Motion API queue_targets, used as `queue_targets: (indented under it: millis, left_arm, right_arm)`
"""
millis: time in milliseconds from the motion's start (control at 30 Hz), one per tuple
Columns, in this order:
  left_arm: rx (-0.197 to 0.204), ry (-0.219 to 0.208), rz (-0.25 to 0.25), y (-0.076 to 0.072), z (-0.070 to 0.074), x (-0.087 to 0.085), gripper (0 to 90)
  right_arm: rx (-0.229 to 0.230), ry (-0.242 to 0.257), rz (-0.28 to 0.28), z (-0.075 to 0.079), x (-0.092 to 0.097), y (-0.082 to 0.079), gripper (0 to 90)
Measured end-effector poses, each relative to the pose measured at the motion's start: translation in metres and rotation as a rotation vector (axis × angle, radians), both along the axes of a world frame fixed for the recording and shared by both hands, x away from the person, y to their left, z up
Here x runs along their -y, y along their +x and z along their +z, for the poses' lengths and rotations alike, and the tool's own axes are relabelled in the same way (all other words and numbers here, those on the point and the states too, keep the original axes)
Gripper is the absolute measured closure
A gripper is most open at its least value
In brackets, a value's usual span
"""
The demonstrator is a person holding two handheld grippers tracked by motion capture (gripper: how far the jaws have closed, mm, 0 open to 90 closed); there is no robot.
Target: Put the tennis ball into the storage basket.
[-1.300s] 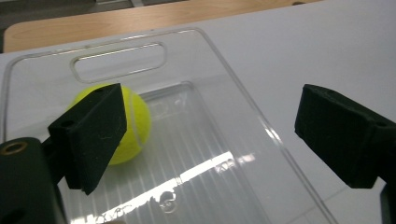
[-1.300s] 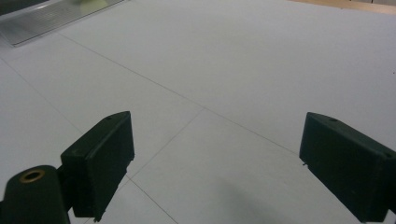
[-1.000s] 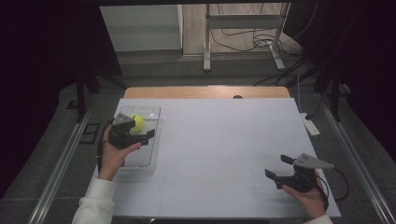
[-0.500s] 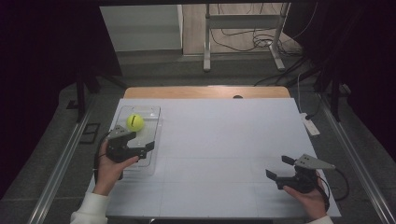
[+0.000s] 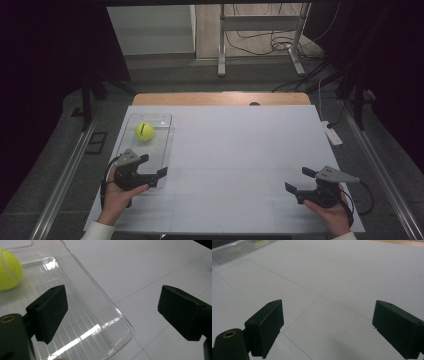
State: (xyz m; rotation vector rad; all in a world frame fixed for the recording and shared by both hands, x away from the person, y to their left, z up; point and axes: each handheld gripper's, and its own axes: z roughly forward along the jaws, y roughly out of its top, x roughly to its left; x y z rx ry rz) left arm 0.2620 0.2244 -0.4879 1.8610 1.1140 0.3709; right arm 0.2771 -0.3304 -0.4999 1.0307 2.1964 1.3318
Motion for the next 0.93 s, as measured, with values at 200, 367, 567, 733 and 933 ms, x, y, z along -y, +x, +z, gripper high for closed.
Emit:
queue_targets:
  millis: [200, 367, 567, 733, 933]
  left_arm:
    - [0.007, 0.017, -0.024, -0.003, -0.004, 0.008, 10.4]
    - [0.009, 0.025, -0.038, -0.002, -0.006, 0.013, 10.3]
    - [0.011, 0.026, -0.042, -0.001, -0.006, 0.015, 10.4]
    - [0.012, 0.032, -0.038, 0.001, -0.007, 0.015, 10.4]
    - [0.010, 0.033, -0.033, 0.001, -0.007, 0.015, 10.3]
  right_arm:
    - [-0.003, -0.002, 0.007, 0.000, -0.001, 0.000, 10.4]
    - [-0.005, -0.003, 0.013, -0.001, -0.002, -0.001, 10.4]
    - [-0.010, -0.002, 0.009, -0.001, 0.000, -0.002, 10.4]
    - [-0.013, -0.005, 0.011, -0.002, -0.001, -0.001, 10.4]
    - [-0.012, 0.000, 0.010, -0.002, 0.000, 0.001, 10.4]
